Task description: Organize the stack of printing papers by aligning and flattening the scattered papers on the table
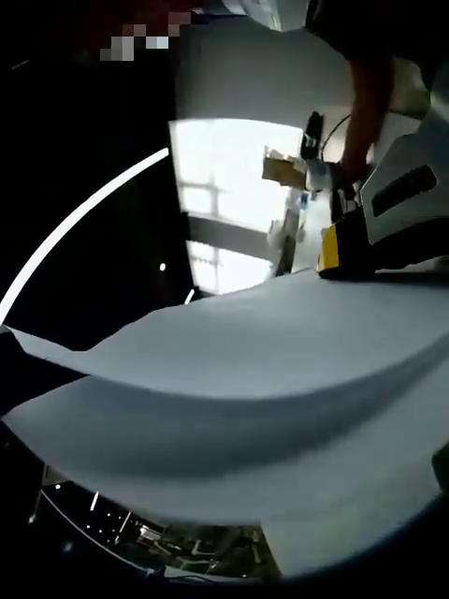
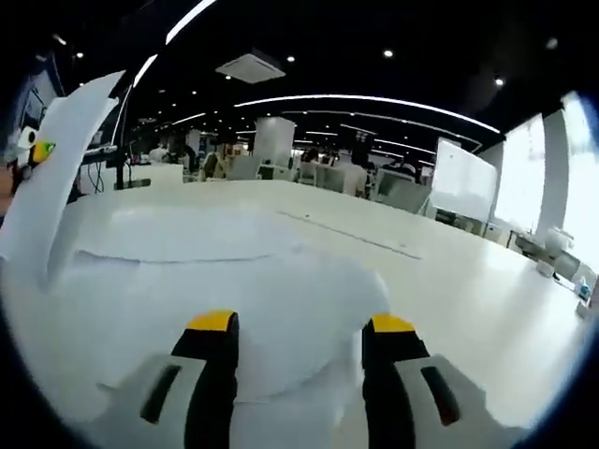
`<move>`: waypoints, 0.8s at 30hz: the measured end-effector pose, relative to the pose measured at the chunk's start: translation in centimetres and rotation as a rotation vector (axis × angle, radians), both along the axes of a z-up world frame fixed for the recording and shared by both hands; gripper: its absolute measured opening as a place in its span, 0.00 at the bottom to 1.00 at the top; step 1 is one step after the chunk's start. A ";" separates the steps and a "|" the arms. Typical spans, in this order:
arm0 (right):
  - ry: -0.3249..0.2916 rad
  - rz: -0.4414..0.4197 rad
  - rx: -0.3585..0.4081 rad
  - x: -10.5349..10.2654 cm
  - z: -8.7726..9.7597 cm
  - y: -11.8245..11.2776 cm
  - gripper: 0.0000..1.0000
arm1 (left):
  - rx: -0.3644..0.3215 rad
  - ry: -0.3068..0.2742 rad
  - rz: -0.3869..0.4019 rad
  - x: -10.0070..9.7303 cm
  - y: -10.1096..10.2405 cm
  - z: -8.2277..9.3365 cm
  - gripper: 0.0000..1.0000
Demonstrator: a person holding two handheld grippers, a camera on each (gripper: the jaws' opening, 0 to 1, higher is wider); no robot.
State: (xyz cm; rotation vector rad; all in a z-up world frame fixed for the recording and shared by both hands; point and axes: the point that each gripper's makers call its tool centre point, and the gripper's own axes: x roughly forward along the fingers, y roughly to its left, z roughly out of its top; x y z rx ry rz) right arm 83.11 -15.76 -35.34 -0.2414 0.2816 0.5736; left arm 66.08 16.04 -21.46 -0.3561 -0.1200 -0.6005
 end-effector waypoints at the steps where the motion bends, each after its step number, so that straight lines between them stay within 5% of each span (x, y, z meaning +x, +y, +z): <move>1: -0.005 0.012 -0.005 -0.1 0.0 0.2 0.37 | 0.001 0.000 0.001 0.0 0.0 0.0 0.06; 24: 0.042 -0.144 0.020 0.4 0.4 -1.7 0.03 | 0.004 -0.006 0.011 -0.1 0.4 -0.3 0.07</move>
